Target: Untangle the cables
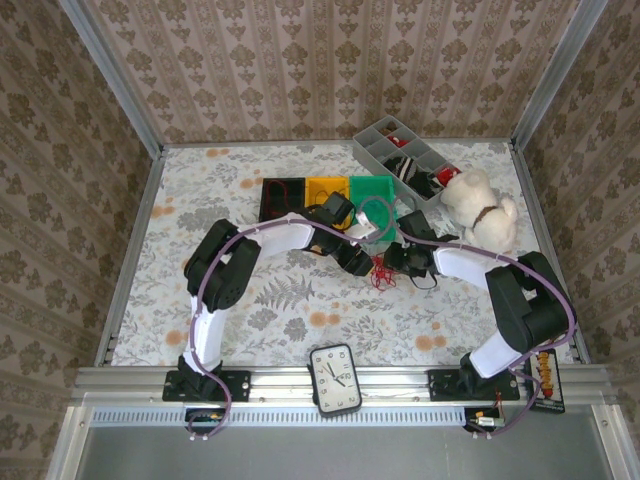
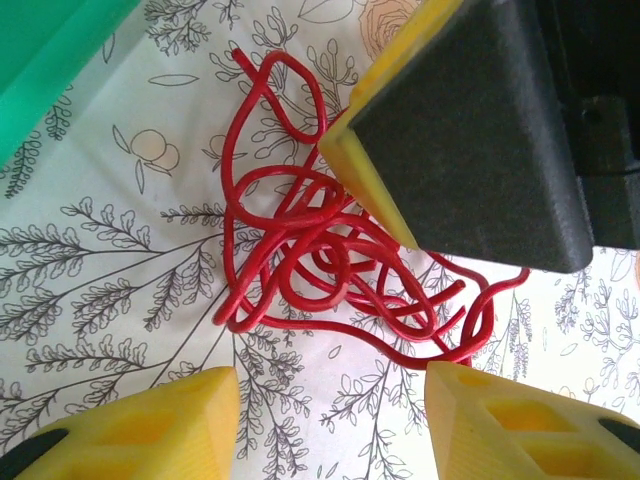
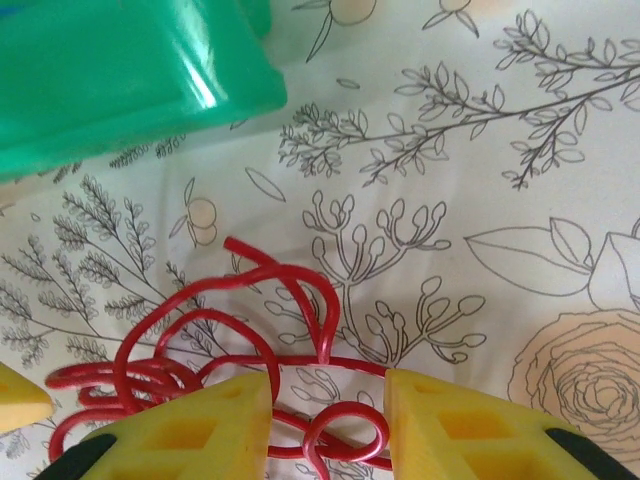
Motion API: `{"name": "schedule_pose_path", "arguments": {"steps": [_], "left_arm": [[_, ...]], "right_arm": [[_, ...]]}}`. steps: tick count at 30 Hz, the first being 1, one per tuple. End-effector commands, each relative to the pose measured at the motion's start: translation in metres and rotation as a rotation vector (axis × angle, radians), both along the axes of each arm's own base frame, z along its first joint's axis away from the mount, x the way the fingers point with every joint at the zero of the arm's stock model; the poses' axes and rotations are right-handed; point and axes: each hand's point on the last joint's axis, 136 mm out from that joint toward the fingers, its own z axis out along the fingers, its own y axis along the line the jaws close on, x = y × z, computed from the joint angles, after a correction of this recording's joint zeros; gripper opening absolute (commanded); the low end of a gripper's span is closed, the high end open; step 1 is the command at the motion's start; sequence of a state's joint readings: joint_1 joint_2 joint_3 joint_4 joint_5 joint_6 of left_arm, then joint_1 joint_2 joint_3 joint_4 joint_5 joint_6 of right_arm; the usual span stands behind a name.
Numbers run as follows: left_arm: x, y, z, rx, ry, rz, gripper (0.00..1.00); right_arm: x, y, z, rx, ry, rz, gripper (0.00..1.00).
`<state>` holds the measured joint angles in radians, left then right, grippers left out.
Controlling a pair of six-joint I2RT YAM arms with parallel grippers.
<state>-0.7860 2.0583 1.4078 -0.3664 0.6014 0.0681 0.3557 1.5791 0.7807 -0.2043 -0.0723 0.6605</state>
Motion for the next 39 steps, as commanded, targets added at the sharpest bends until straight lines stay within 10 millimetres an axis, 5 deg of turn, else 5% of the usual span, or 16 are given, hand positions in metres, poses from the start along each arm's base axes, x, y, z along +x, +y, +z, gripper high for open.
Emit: {"name": "schedule_pose_path", "arguments": {"steps": [1,9,21,29,39], "left_arm": [[-0.001,-0.001,0.004,-0.010,-0.034,-0.019,0.53],[-0.007,0.003,0.018,-0.043,-0.036,-0.063,0.54],[-0.006,-0.021,0.016,-0.087,0.018,-0.083,0.55],[-0.005,-0.019,0.019,-0.076,-0.005,-0.073,0.55],[0.031,0.000,0.006,0.000,-0.122,0.085,0.54]], "right_arm": [[0.001,0.002,-0.004,0.046,0.019,-0.033,0.35],[-0.001,-0.005,-0.011,0.053,0.043,-0.068,0.35],[0.012,0.001,-0.010,0.129,0.035,-0.128,0.34],[0.020,-0.002,-0.011,0.153,0.034,-0.183,0.33],[0.019,-0.019,0.031,0.085,-0.133,-0.142,0.34]]}}
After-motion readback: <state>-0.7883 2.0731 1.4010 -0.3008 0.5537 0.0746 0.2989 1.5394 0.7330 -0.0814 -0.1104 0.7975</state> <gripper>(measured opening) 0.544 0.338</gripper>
